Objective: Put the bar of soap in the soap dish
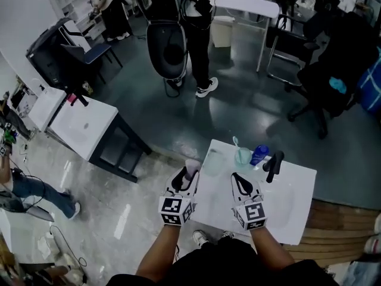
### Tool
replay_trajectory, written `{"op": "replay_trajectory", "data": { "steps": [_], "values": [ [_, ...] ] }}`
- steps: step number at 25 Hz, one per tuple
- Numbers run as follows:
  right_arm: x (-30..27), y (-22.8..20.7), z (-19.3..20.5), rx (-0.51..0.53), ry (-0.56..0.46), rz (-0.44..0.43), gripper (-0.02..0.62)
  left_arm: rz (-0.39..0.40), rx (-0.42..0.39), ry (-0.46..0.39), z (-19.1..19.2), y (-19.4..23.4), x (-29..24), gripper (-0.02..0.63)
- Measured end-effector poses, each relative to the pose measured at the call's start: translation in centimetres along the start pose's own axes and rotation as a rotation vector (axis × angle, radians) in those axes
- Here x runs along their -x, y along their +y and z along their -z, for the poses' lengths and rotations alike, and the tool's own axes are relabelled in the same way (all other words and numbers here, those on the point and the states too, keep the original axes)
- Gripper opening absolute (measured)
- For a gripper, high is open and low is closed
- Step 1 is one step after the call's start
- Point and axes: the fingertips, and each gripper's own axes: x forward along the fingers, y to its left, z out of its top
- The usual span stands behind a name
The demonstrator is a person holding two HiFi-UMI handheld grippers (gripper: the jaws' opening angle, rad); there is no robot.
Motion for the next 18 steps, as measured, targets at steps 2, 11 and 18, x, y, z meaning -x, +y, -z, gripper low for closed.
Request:
{"op": "replay_trajectory", "data": {
  "steps": [2,11,18],
  "values": [
    [0.0,-0.6,0.8,-0.007,0.019,0.002,0.015,0.009,-0.001,0.028,0.5,-0.4,-1.5,0.187],
    [-0.6,-2.5,4.1,-0.026,0.088,-0.038,0.015,0.034,-0.023,0.155,4.1,-2.2,-8.1,0.187],
    [0.0,-3.5,6.4,-0.051,0.121,-0.053,0.015,-0.001,-0.026,0.289,7.7,-2.4,-12.4,0.187]
  ]
}}
